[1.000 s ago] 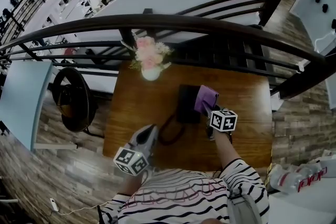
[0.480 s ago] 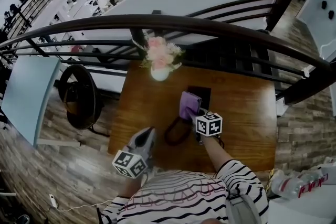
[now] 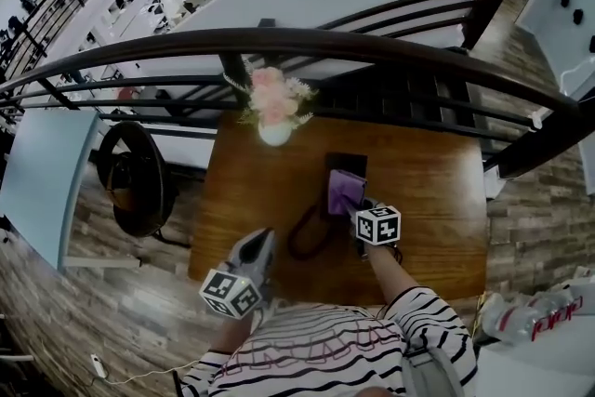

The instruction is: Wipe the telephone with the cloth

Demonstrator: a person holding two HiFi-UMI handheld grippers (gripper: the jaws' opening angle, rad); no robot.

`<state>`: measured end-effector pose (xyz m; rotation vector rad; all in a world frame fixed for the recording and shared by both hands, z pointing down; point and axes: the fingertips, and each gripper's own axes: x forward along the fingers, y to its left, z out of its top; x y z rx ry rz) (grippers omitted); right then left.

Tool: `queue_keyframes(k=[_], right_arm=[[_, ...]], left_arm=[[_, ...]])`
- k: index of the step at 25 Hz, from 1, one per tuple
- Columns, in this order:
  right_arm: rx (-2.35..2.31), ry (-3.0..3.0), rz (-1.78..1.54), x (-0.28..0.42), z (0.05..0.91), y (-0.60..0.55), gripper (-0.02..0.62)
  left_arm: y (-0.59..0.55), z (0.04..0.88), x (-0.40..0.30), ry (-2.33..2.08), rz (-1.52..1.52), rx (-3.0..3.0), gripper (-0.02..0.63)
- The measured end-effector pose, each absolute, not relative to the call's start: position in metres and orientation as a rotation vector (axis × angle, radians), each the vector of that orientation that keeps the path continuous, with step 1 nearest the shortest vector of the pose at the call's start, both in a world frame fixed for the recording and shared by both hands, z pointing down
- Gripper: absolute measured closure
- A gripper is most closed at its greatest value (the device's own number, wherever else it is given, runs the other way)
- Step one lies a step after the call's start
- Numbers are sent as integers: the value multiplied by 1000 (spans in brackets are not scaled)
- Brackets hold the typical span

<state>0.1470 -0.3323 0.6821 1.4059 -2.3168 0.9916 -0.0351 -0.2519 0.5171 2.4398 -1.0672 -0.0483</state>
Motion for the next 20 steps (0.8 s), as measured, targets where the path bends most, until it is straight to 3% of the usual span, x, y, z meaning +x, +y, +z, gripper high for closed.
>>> queue_keyframes(k=[11, 20], right_arm=[[1567, -2193, 994, 225, 690, -310, 545], [1550, -2315, 971, 184, 663, -302, 545]], left_arm=[[-258, 522, 10, -911, -29, 2498, 603], [-250, 519, 1, -912, -30, 2503, 604]])
